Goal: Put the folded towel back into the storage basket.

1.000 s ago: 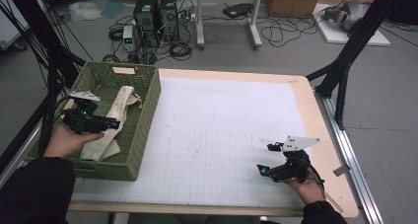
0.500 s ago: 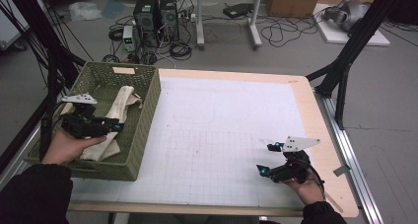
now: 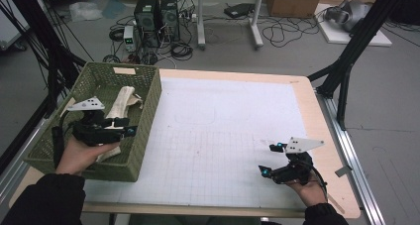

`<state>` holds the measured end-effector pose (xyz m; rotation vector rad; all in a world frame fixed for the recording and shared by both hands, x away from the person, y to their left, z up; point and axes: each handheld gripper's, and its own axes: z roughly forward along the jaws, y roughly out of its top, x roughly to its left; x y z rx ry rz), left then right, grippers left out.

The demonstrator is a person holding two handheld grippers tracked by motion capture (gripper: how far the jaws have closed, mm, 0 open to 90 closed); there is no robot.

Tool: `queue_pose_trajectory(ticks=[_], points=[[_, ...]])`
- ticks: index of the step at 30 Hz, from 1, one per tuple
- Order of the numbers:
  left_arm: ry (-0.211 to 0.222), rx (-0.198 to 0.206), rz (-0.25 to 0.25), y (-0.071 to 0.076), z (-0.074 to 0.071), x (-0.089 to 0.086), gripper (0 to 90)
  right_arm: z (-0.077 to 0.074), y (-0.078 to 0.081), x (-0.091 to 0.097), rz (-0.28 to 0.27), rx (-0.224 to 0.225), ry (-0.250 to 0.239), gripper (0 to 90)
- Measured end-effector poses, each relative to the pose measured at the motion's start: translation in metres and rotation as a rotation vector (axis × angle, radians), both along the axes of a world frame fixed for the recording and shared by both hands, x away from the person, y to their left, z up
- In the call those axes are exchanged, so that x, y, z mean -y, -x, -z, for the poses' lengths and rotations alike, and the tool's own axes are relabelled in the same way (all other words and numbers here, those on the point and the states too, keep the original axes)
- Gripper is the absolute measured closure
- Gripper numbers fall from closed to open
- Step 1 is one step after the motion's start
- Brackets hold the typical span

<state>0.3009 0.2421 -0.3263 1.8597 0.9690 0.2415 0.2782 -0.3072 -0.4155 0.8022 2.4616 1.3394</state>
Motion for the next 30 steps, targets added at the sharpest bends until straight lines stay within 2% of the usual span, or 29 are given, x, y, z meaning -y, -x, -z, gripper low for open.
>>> queue_pose_trajectory(ticks=[5, 7, 13, 24, 30], points=[[0.038, 0.035, 0.021, 0.008, -0.002, 0.014, 44.8, -0.001, 0.001, -0.001, -0.003, -0.003, -0.003, 11.8], [0.041, 0.046, 0.023, 0.01, -0.002, 0.018, 43.9, -0.001, 0.001, -0.001, -0.003, -0.003, -0.002, 11.8], [0.07, 0.062, 0.037, 0.015, 0.0, 0.034, 42.5, -0.002, 0.002, -0.003, -0.004, 0.001, -0.007, 11.8], [0.068, 0.097, 0.037, 0.023, 0.006, 0.061, 38.2, -0.003, 0.003, -0.004, -0.006, 0.013, -0.009, 11.8], [0.062, 0.112, 0.066, 0.028, 0.006, 0.077, 37.2, -0.004, 0.003, -0.004, -0.01, 0.016, -0.009, 11.8]])
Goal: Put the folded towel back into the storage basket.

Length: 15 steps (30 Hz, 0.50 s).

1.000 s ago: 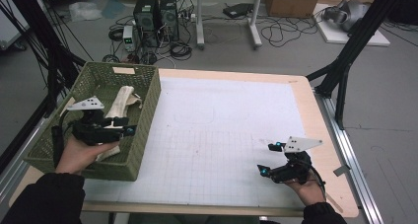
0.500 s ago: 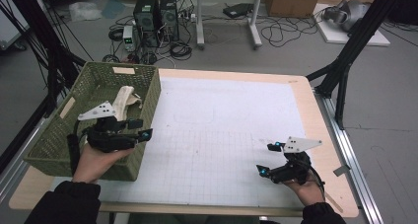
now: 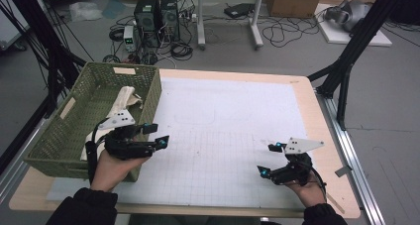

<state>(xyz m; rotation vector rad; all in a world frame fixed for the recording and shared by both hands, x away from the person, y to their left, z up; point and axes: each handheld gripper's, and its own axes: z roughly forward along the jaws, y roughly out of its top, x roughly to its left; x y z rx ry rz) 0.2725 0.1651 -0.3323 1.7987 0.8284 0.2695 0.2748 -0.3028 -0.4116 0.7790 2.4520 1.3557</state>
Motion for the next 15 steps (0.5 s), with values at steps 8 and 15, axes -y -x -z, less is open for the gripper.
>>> queue_pose_trajectory(ticks=[8, 15], points=[[0.0, 0.007, 0.019, 0.005, 0.005, 0.018, 36.8, -0.001, 0.001, -0.001, -0.001, -0.001, -0.001, 11.8], [0.002, 0.022, 0.027, 0.009, 0.011, 0.034, 36.5, -0.001, 0.001, -0.002, -0.003, -0.002, -0.001, 11.8]])
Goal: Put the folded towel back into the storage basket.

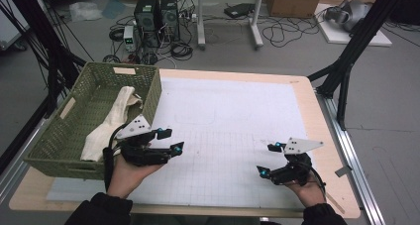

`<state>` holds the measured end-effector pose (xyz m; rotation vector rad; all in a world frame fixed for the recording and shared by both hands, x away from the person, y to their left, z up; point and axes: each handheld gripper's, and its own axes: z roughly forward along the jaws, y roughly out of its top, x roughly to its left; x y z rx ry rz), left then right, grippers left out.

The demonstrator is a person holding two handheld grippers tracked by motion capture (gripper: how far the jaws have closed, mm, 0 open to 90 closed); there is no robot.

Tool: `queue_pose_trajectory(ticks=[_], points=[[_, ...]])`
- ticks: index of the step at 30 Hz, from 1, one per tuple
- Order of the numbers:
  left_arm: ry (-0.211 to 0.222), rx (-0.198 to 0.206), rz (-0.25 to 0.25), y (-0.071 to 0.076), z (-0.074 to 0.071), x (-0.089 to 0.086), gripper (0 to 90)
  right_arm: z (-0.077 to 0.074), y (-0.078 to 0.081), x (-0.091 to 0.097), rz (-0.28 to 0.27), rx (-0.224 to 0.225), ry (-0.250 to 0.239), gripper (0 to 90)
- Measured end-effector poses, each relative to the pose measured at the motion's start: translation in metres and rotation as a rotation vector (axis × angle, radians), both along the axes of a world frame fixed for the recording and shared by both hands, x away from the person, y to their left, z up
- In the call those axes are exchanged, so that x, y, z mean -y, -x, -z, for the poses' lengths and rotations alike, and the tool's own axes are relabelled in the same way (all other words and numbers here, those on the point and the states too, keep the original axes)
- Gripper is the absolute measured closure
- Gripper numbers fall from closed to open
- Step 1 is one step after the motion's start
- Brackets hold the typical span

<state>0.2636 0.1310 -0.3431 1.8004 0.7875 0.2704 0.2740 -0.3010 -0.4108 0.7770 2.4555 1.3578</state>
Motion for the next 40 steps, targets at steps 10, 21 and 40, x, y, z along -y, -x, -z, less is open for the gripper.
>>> queue_pose_trajectory(ticks=[10, 21, 40], points=[[-0.029, 0.008, 0.03, 0.006, 0.011, 0.022, 36.2, 0.001, 0.0, -0.001, -0.005, 0.002, 0.0, 11.8], [-0.05, -0.006, 0.049, 0.008, 0.03, 0.037, 36.2, 0.002, 0.0, -0.001, -0.008, -0.001, 0.002, 11.8], [-0.106, -0.037, 0.056, 0.006, 0.059, 0.044, 35.8, 0.004, 0.002, -0.006, -0.026, 0.001, 0.008, 11.8]])
